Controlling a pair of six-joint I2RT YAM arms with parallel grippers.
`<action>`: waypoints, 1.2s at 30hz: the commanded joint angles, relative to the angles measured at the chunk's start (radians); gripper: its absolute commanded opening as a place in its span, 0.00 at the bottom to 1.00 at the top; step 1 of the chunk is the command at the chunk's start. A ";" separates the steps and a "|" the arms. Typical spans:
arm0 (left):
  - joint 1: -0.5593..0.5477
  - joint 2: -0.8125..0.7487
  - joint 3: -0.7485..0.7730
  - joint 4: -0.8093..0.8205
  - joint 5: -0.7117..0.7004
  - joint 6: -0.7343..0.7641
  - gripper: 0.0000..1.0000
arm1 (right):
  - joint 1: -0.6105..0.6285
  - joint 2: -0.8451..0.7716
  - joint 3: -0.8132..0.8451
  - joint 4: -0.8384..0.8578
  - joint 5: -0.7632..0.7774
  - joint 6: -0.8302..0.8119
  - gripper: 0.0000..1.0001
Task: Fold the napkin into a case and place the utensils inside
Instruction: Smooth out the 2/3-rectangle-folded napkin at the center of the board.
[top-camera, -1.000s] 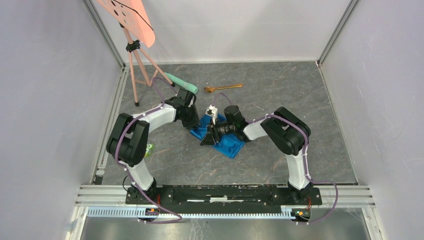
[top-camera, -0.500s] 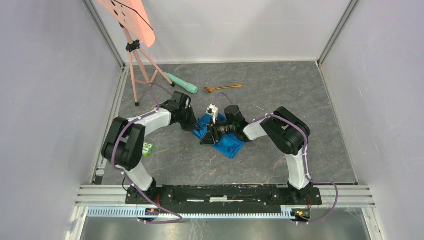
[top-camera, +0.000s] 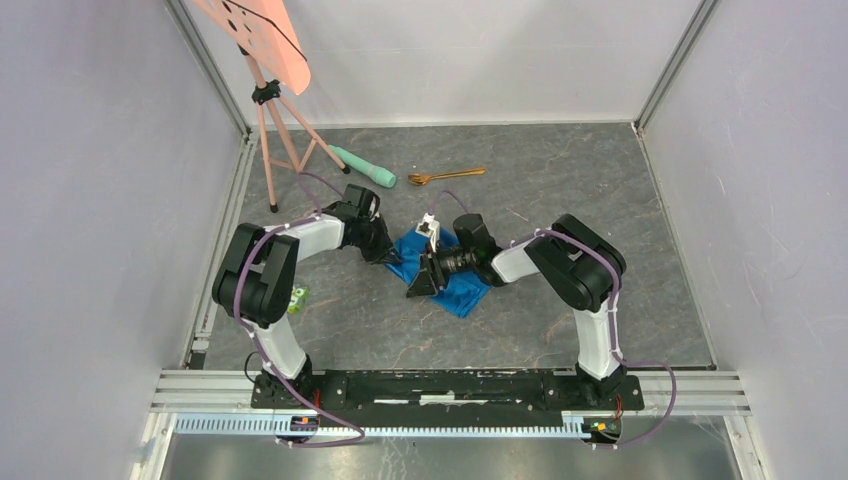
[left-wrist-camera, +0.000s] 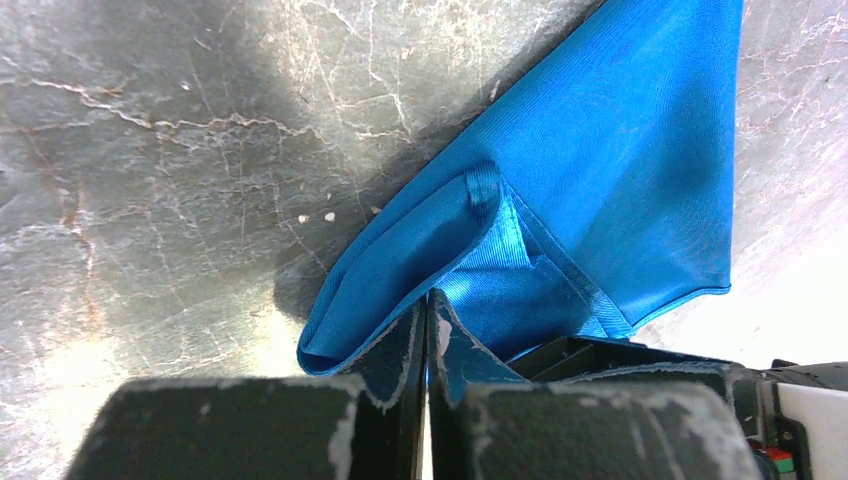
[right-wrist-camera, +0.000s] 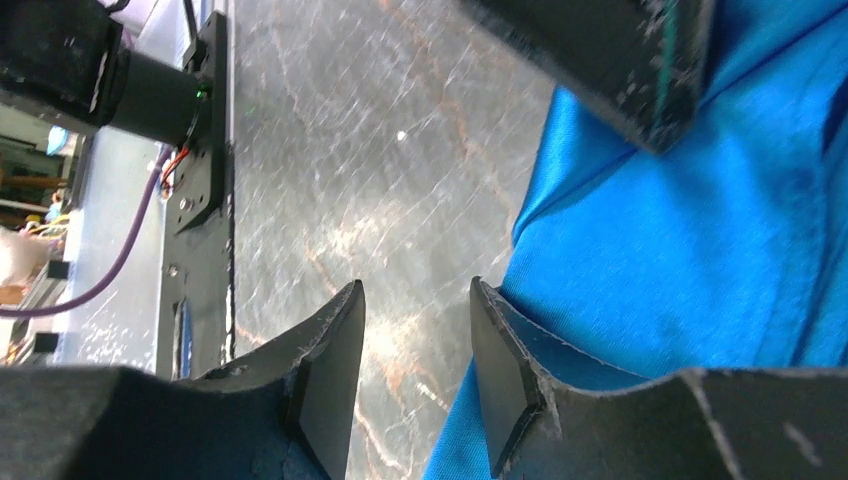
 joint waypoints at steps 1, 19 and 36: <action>0.004 0.078 -0.011 -0.055 -0.109 0.047 0.04 | -0.009 -0.043 -0.064 0.019 -0.074 0.003 0.49; 0.015 0.103 0.001 -0.069 -0.107 0.061 0.04 | -0.061 -0.143 -0.338 0.225 -0.142 0.072 0.49; 0.018 0.112 0.002 -0.063 -0.106 0.062 0.04 | -0.075 -0.252 -0.526 0.184 -0.064 0.003 0.50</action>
